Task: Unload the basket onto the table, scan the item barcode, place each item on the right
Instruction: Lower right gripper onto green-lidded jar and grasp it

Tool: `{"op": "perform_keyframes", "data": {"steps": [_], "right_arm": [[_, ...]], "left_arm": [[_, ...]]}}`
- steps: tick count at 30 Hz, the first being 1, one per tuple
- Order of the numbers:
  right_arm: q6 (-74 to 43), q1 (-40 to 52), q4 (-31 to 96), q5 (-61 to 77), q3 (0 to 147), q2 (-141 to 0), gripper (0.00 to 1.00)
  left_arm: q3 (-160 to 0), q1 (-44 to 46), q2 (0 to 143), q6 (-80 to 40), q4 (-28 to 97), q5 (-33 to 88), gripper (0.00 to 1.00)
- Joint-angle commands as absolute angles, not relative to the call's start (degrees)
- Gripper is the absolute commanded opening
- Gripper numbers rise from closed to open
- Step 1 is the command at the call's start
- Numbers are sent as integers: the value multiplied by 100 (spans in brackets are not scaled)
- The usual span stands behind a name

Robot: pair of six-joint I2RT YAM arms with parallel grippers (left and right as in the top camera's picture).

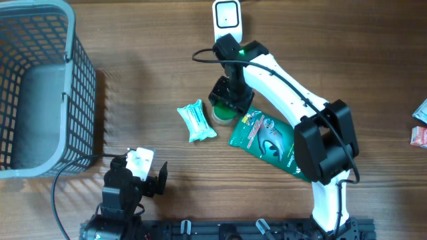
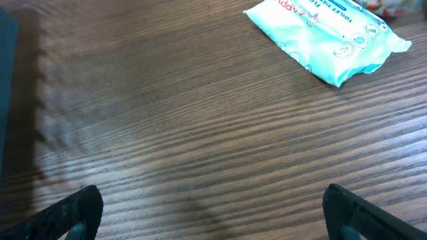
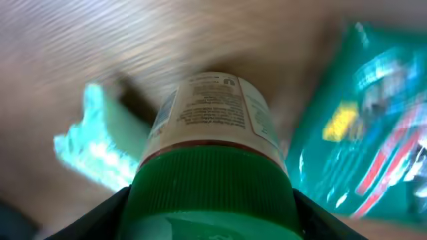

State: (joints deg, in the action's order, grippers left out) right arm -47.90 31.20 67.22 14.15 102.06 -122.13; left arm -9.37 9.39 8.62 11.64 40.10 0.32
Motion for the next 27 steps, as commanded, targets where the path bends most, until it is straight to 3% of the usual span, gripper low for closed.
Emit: {"op": "perform_keyframes", "data": {"steps": [1, 2, 5, 7, 9, 11, 13, 14, 17, 27], "right_arm": [[-423, 3100, 6805, 1505, 10634, -12051, 91], [443, 3100, 6877, 1313, 10634, -12042, 100], [491, 3100, 7004, 163, 10661, -12042, 100], [-449, 3103, 7343, 137, 10895, -12040, 100], [-1850, 3100, 7592, 810, 11362, -12040, 100], [-4239, 3081, 7533, 1389, 11566, -12020, 100], [-7795, 3079, 7990, 1385, 11467, -12022, 100], [-8971, 3081, 8141, 1389, 11463, -12040, 100], [-11137, 3089, 8049, 1227, 11463, -12101, 100], [-11194, 3129, 7120, 1297, 11463, -13100, 100]], "left_arm": [[-923, 954, 832, 1109, 4012, 60, 100], [-923, 954, 832, 1109, 4012, 60, 100], [-923, 954, 832, 1109, 4012, 60, 100], [-923, 954, 832, 1109, 4012, 60, 100], [-923, 954, 832, 1109, 4012, 60, 100], [-923, 954, 832, 1109, 4012, 60, 100], [-923, 954, 832, 1109, 4012, 60, 100], [-923, 954, 832, 1109, 4012, 60, 100], [-923, 954, 832, 1109, 4012, 60, 100], [-923, 954, 832, 1109, 4012, 60, 100]]}}
